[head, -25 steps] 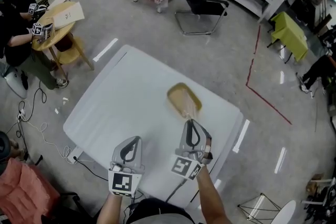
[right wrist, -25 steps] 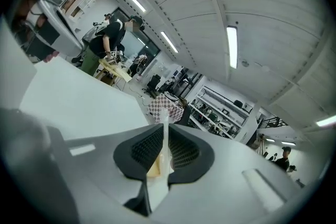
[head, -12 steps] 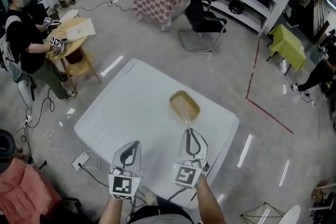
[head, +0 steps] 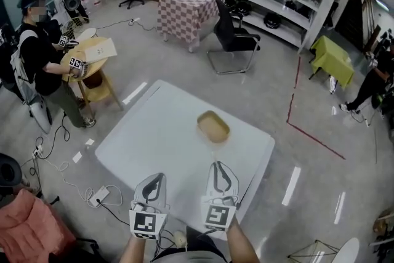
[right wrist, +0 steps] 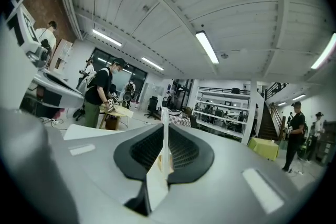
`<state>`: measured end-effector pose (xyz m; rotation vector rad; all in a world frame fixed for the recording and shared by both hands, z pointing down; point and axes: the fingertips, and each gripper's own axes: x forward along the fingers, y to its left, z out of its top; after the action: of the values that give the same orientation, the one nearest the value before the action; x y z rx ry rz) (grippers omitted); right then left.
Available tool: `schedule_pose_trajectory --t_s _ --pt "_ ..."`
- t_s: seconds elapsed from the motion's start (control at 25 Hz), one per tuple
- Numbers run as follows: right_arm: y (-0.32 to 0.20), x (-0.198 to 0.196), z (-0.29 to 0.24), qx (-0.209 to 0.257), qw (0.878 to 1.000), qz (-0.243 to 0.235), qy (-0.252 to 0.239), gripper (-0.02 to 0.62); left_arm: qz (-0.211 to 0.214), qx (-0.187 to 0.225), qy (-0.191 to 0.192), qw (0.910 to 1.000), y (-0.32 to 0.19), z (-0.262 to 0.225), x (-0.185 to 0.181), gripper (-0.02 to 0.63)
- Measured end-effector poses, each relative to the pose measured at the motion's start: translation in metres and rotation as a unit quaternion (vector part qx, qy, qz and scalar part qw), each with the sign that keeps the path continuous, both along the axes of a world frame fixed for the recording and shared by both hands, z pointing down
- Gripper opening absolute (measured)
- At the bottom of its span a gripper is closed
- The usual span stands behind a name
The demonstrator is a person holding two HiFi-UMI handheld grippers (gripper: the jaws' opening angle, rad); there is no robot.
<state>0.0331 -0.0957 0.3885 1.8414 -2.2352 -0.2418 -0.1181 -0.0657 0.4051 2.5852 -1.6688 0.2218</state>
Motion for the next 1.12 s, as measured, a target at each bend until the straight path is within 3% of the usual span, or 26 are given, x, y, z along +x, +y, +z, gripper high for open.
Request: schedule_pose_trajectory --t_s 0.44,1.12 --pt "0.08 -0.007 0.002 -0.029 0.998 -0.016 -0.061 0.031 0.008 0.01 -0.007 0.9999 0.073 -0.013 0.005 0.011" --pt "0.186 0.004 0.024 -0.069 0.995 -0.025 -0.066 0.031 0.014 0.005 -0.016 0.9998 0.167 -0.014 0.005 0.011"
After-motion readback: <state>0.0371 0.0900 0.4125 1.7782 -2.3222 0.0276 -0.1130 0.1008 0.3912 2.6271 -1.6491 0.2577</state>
